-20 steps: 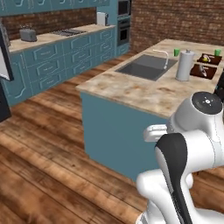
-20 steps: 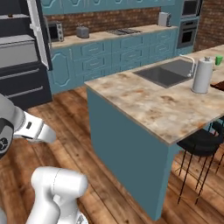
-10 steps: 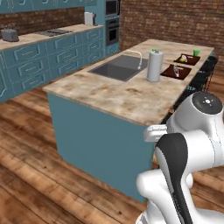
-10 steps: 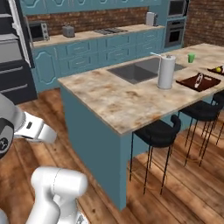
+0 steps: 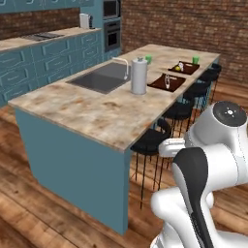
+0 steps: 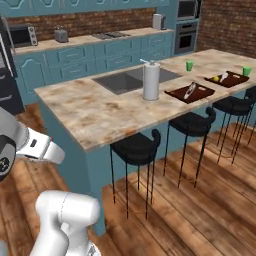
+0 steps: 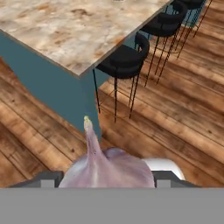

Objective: Gather the lemon and garlic from the fridge and place them on a tray on the dining counter. Then gather the chicken drumstick and steak from the fridge and place them on the other tray.

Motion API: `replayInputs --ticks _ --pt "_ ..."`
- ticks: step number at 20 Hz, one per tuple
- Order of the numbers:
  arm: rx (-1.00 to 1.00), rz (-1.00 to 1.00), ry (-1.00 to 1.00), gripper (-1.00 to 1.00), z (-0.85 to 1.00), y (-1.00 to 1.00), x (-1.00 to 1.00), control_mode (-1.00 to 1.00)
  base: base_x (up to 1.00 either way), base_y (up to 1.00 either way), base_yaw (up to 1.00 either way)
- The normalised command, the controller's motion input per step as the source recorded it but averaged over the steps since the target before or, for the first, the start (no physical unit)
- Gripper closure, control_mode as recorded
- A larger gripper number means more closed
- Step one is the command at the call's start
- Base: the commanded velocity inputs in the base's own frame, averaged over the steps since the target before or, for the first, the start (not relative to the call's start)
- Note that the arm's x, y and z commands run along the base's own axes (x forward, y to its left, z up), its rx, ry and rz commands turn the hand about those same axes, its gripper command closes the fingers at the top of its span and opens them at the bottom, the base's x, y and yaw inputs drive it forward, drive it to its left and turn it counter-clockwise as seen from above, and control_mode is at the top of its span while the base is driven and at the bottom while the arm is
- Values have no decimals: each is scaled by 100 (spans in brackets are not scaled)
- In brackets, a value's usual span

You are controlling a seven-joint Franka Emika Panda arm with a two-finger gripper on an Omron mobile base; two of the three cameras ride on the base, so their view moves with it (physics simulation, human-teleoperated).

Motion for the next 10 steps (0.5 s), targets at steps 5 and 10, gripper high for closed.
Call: replayInputs --ticks 5,10 --pt "0 0 0 100 0 0 0 100 10 -100 3" --pt "0 0 0 100 0 0 0 100 15 -63 5"
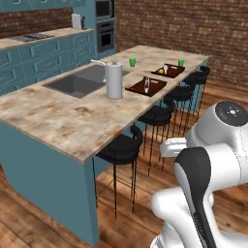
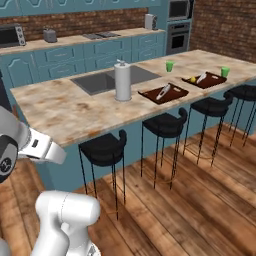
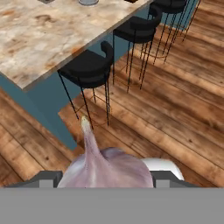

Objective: Gather the lemon and garlic from the fridge and place them on a tray on the dining counter. Then gather the chicken drumstick and steak from the fridge and place them on the other tray.

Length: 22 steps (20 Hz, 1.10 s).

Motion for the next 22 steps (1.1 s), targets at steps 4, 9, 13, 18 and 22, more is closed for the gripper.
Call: replayInputs --ticks 4,9,13,18,22 --pt "0 0 0 100 0 0 0 100 36 -38 2" --pt "0 0 0 100 0 0 0 100 50 -51 4" --pt "0 0 0 100 0 0 0 100 34 -30 13" --pt "0 0 0 100 0 0 0 100 47 -57 27" --pt "0 0 0 100 0 0 0 100 40 -92 23"
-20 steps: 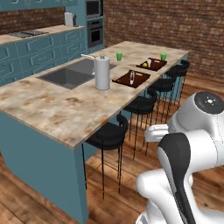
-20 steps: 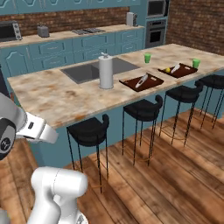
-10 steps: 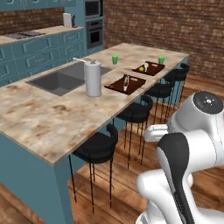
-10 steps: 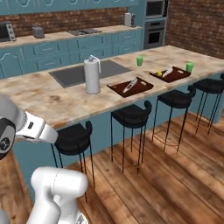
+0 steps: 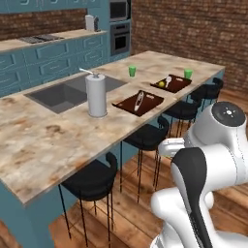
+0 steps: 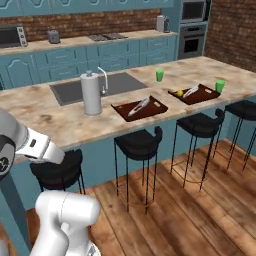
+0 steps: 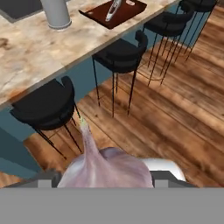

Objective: Gather the lemon and garlic from the fridge and place them on a tray on the dining counter. Then gather the chicken drumstick and steak from the fridge and place them on the other tray.

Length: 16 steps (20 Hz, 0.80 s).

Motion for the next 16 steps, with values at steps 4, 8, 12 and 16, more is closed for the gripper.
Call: replayInputs --ticks 4,8,12,16 --pt "0 0 0 100 0 0 0 100 40 -91 22" --pt "0 0 0 100 0 0 0 100 34 -91 23" --pt "0 0 0 100 0 0 0 100 35 -90 24" --pt "0 0 0 100 0 0 0 100 37 -89 25"
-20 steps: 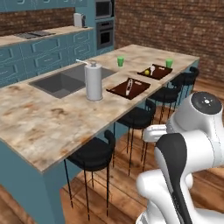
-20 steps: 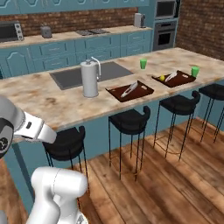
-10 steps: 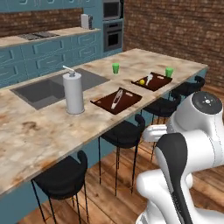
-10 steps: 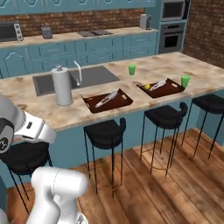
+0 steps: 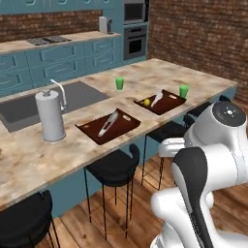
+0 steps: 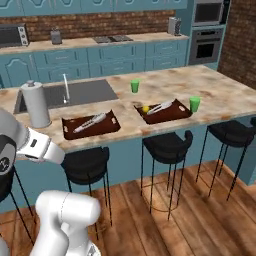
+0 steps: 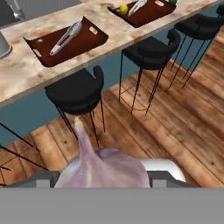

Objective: Gather the lemon and garlic from the fridge and place them on a tray on the dining counter. Then gather the chicken drumstick and steak from the fridge and place them on the other tray.

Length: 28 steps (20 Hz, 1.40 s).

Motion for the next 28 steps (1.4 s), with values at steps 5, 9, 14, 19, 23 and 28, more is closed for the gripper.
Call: replayInputs --ticks 5,9,14,19,23,28 --pt "0 0 0 100 0 0 0 100 41 -88 24" --pt "0 0 0 100 0 0 0 100 41 -87 24" --pt "0 0 0 100 0 0 0 100 42 -85 24" --pt "0 0 0 100 0 0 0 100 68 -66 22" --pt "0 0 0 100 0 0 0 100 98 -26 14" --pt "0 0 0 100 0 0 0 100 89 -3 12"
